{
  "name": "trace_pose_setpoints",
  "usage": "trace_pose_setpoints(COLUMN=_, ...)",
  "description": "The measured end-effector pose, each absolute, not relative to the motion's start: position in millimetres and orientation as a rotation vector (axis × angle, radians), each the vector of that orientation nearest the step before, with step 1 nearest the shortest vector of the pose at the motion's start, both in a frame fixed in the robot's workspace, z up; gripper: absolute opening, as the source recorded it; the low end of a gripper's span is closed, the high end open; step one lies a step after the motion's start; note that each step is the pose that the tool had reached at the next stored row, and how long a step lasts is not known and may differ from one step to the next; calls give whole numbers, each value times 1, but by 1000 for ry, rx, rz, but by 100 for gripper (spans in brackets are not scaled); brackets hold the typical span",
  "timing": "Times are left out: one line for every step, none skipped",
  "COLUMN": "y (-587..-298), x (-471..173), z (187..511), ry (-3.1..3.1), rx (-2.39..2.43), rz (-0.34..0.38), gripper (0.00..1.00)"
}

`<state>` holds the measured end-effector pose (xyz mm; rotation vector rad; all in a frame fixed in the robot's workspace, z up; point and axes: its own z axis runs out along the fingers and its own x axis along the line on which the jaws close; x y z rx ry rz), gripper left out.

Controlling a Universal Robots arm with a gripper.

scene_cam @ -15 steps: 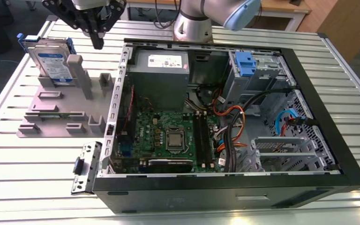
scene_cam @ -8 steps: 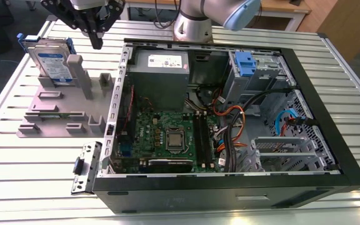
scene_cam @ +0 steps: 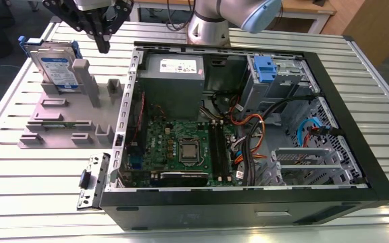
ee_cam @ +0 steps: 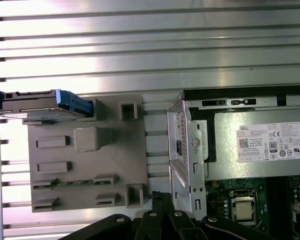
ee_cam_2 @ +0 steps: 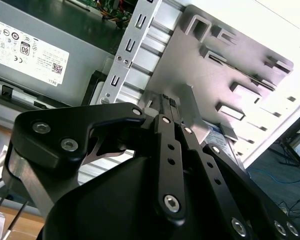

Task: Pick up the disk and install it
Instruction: 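Reach for the disk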

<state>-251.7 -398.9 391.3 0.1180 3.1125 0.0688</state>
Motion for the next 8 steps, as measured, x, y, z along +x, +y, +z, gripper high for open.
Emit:
trace_pose_setpoints(y=-399, x=-252, z=391, ry=3113, rx=118, rz=69, gripper=10)
trace_pose_setpoints(y=-399, x=-252, z=391, ry=3112, rx=118, rz=69, gripper=10)
trace_pose_setpoints(y=-399, x=-253, z=391, ry=3113, rx=118, rz=69, gripper=10)
trace_pose_setpoints(y=-399, x=-253, z=391, ry=3113, rx=118, rz=69, gripper=10)
trace_pose_setpoints(y=-399, x=-253, z=391, ry=3113, rx=118, rz=69, gripper=10)
trace_pose_setpoints(y=-399, x=-254, z=391, ry=3112, rx=118, rz=69, gripper=10)
trace_pose_setpoints(y=-399, x=-254, z=391, ry=3112, rx=118, rz=69, gripper=10)
trace_pose_setpoints(y=-399, x=-254, z=391, ry=3112, rx=118, rz=69, gripper=10)
